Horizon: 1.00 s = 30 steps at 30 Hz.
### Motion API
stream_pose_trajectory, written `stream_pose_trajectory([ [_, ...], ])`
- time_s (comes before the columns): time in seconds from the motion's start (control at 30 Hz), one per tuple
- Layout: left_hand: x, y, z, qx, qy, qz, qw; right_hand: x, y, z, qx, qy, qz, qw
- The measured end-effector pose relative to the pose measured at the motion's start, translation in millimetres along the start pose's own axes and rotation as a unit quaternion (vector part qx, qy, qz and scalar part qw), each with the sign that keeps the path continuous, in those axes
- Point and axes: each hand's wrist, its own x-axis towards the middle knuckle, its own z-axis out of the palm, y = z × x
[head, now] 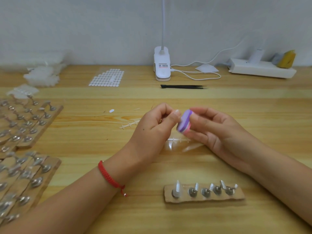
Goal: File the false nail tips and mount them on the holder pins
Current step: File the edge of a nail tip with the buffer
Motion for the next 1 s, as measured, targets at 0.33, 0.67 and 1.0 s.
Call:
stream_pose_trajectory([
  [0.33,-2.0,1.4,-0.5,0.047,-0.018,0.028,0.998,-1.7,1.2,3.9,-0.036,-0.010,0.000,0.999],
  [0.67,-2.1,1.8,-0.4,0.045,-0.031,0.036,0.998,-0.2,0.1,1.9,-0.006,0.007,-0.003,1.000],
  [1.0,-1.6,-0.3,-0.3,0.034,-0.050,0.017,0.998,-0.9,-1.5,0.7,-0.023,-0.004,0.009,1.000],
])
